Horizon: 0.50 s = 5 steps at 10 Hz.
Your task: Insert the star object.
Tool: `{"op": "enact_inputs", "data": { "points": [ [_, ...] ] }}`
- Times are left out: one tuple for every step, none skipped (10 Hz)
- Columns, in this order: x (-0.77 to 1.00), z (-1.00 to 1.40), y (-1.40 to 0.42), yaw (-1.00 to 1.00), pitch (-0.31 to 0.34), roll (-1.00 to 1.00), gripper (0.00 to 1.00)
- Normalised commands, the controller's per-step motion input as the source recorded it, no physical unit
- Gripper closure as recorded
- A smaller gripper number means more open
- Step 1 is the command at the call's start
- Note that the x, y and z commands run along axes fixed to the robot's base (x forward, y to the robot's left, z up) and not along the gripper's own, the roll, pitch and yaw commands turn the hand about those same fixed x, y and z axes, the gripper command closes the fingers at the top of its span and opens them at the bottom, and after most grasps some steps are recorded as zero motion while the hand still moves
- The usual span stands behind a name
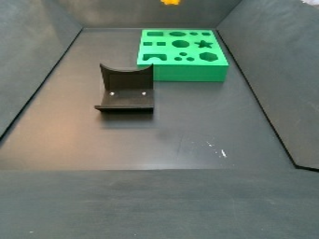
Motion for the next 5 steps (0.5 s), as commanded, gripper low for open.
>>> {"op": "enact_inputs", "data": {
  "points": [
    [-0.61, -0.56, 0.39, 0.0, -0.034, 0.04, 1.0],
    [-0.67, -0.55, 0.44, 0.0, -0.044, 0.04, 1.0],
    [-0.67, -0.53, 0.47, 0.0, -0.054, 0.01, 1.0],
    [-0.7, -0.51, 0.42, 0.0, -0.067, 0.0, 1.0],
    [-0.69, -0.52, 0.25, 0.0, -0.114, 0.0, 1.0]
  ]
}}
